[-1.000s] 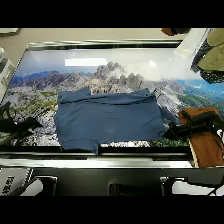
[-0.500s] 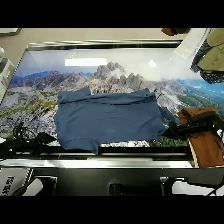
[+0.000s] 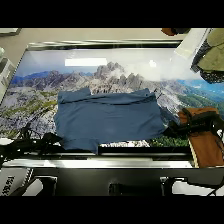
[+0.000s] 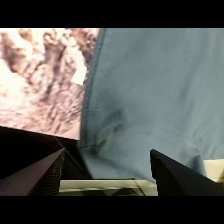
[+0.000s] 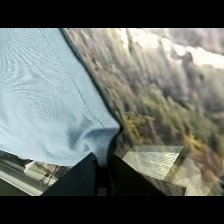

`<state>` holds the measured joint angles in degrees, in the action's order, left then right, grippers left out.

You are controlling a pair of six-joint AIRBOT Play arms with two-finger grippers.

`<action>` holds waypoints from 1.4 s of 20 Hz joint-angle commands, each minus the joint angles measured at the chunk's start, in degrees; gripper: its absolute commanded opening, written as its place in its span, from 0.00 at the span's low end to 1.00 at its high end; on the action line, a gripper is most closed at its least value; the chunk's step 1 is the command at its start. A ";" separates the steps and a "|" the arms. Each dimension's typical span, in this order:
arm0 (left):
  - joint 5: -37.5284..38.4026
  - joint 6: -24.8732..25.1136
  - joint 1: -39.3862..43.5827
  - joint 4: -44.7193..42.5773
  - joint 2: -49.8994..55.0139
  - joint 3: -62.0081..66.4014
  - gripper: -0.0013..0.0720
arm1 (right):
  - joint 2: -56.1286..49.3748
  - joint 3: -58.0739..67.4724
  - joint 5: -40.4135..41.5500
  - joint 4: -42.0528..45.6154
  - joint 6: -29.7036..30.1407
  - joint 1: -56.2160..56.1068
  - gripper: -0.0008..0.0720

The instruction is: Fold the clothes and pants, and hang the long-sleeved shirts on hangers.

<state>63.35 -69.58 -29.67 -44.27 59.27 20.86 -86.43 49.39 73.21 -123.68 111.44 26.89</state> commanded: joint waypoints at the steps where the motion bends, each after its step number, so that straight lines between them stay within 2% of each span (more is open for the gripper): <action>1: -4.37 0.20 3.85 1.31 3.23 -0.17 0.84 | 0.90 0.02 0.87 -0.70 0.00 -0.02 0.06; 3: -5.29 0.20 5.62 1.86 5.33 -0.17 0.82 | 1.44 0.02 0.87 -0.70 -0.02 -0.02 0.06; 5: -6.34 0.20 6.29 1.86 6.45 -0.15 0.30 | 2.05 0.00 0.90 -0.72 0.00 -0.02 0.06; 6: -6.71 0.20 6.25 1.86 6.40 0.02 0.11 | 2.49 0.02 0.90 -0.72 0.00 -0.02 0.06; 7: -6.71 0.20 6.25 1.88 6.38 0.44 0.04 | 2.95 0.02 0.90 -0.76 0.20 -0.02 0.06; 9: -6.60 0.22 6.32 2.34 6.32 1.81 0.04 | 4.15 0.00 1.38 -2.95 2.14 -0.02 0.05; 13: -5.95 0.20 6.64 6.71 5.20 7.26 0.04 | 8.26 0.63 -0.22 -14.29 6.67 -1.22 0.05; 16: -5.92 0.11 9.66 7.06 2.91 16.44 0.04 | 11.41 6.54 -4.15 -13.92 6.40 -7.87 0.05; 18: -5.92 -1.33 11.39 6.62 1.14 24.81 0.04 | 13.03 14.19 -7.50 -11.15 2.99 -12.48 0.05; 20: -5.79 -5.38 12.04 3.69 -0.76 34.80 0.04 | 15.34 23.67 -10.23 -6.38 -0.85 -15.15 0.05; 22: -4.96 -10.64 12.26 -3.21 -3.06 45.48 0.04 | 18.51 33.51 -11.37 -3.30 -4.79 -15.34 0.05; 25: 0.70 -19.39 12.26 -16.11 -6.99 61.57 0.04 | 25.46 45.46 -11.13 0.00 -7.23 -15.26 0.05; 28: 5.92 -25.40 12.24 -25.20 -11.98 72.30 0.04 | 35.39 51.34 -10.19 3.50 -11.19 -15.26 0.05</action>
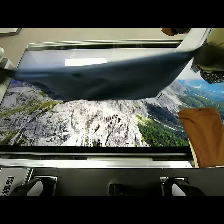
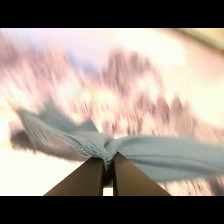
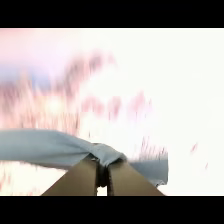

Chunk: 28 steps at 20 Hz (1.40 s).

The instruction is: Fold the clothes and pants, and hang the long-sleeved shirts on hangers.

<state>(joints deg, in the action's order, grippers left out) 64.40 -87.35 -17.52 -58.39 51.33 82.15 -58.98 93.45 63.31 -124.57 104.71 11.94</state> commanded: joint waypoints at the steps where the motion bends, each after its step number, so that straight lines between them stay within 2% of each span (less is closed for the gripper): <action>1: 5.73 -9.42 0.11 -12.76 -6.19 12.81 0.04 | 11.56 7.93 -0.22 6.10 -6.23 -0.31 0.05; 5: 6.75 -15.39 0.09 -17.75 -14.64 13.40 0.04 | 22.88 8.20 -1.46 16.26 -15.17 -0.31 0.05; 7: 6.73 -15.34 0.09 -19.93 -16.72 13.40 0.04 | 24.85 8.20 -1.55 19.39 -17.29 -0.31 0.05; 11: 6.75 -14.86 0.11 -20.48 -14.05 13.25 0.04 | 21.51 8.20 2.99 17.38 -21.22 -0.31 0.05; 16: 6.84 -3.15 0.72 -9.44 1.99 13.25 0.04 | 5.25 8.20 14.56 12.31 -24.46 -0.33 0.05; 20: 5.51 3.37 7.28 -8.66 22.75 13.29 0.04 | -14.40 8.17 18.36 12.26 -24.37 -0.48 0.05; 24: -3.28 4.85 12.28 -8.61 41.35 13.31 0.04 | -32.30 8.17 14.38 13.31 -22.62 -0.48 0.05; 28: -14.40 4.98 15.13 -8.61 52.06 16.57 0.04 | -43.98 8.20 1.88 12.87 -19.08 -0.48 0.05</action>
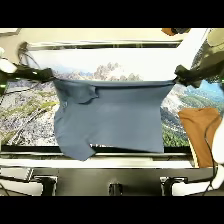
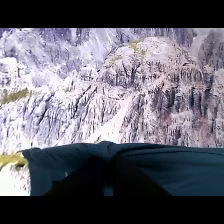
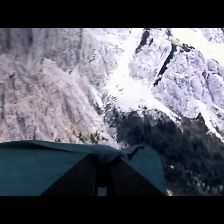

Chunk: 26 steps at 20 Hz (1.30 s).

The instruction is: Fold the clothes and pants, and hang the long-sleeved shirts on hangers.

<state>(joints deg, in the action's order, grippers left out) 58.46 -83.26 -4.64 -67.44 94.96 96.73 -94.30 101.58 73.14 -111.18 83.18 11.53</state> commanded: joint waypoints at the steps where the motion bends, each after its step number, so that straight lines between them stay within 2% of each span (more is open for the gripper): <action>1: -10.47 1.09 2.51 0.39 9.97 3.10 0.04 | -9.99 0.07 -10.27 -0.68 2.82 -0.07 0.05; 3: -12.04 1.22 2.43 0.33 11.72 4.92 0.04 | -11.21 0.07 -12.46 -0.39 2.80 -0.07 0.05; 5: -10.54 3.54 2.01 0.31 11.67 4.98 0.04 | -11.10 0.09 -10.80 0.04 2.82 -0.07 0.05; 12: 11.02 7.26 0.76 -1.42 11.28 5.03 0.04 | -11.06 0.04 8.74 1.97 2.78 -0.07 0.05; 16: 18.75 7.28 0.81 -5.79 11.72 5.01 0.04 | -11.06 -0.24 13.97 1.70 2.38 -0.07 0.05; 26: 20.17 7.43 1.57 -6.10 15.69 4.79 0.04 | -11.47 -6.93 17.07 -0.13 -0.52 -0.09 0.06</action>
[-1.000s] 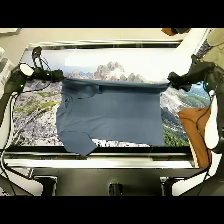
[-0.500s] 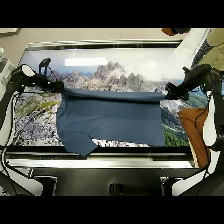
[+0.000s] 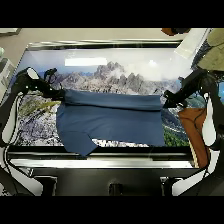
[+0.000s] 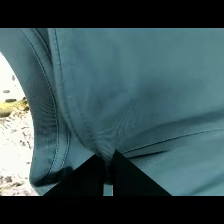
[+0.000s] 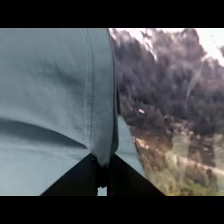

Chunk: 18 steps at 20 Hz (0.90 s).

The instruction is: Fold the clothes and pants, and hang the long-sleeved shirts on hangers.

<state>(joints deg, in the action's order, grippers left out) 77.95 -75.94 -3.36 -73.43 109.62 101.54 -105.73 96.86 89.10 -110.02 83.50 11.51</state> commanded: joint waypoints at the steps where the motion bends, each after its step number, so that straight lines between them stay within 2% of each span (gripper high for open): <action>1: 0.63 0.11 0.50 -0.11 1.18 -0.02 0.04 | -0.04 -3.34 1.44 -1.62 -0.83 -0.07 0.06; 2: 0.46 0.11 0.59 -0.11 1.20 -0.02 0.04 | -0.04 -4.28 1.81 -1.88 -0.83 -0.07 0.09; 3: 0.44 0.04 0.59 -0.11 1.16 0.00 0.08 | -0.04 -5.03 2.43 -1.97 -0.83 -0.04 0.19; 4: 0.50 -0.76 0.50 -0.11 1.14 0.00 0.27 | -0.02 -5.60 3.32 -2.05 -0.79 -0.04 0.28; 5: 0.87 -1.90 0.20 -0.11 1.03 0.04 0.55 | -0.02 -5.68 4.83 -2.05 -0.04 -0.04 0.38; 6: 1.73 -2.56 -0.22 -0.11 0.70 0.09 0.74 | 0.22 -5.68 6.75 -2.01 1.79 -0.04 0.52; 7: 3.02 -2.56 -0.92 -0.11 -0.04 0.09 0.76 | 1.03 -5.68 8.33 -1.44 4.07 0.11 0.62; 8: 4.17 -3.45 -2.08 -0.07 -1.18 0.09 0.76 | 2.51 -5.68 8.59 0.15 5.14 0.33 0.66; 12: 5.55 -5.03 -8.85 2.05 -11.15 -7.45 0.76 | 13.07 -9.25 1.33 1.07 8.66 5.81 0.66; 15: 2.23 -5.07 -15.76 6.71 -24.02 -27.02 0.76 | 21.53 -21.75 -2.67 -1.95 10.80 12.68 0.66; 18: -1.95 -5.20 -20.52 12.31 -35.56 -47.19 0.76 | 29.22 -35.26 -8.81 -4.11 13.09 14.29 0.66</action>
<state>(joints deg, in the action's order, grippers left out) 79.68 -80.88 -19.18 -66.83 84.12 70.81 -83.53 72.49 86.24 -111.87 93.86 23.22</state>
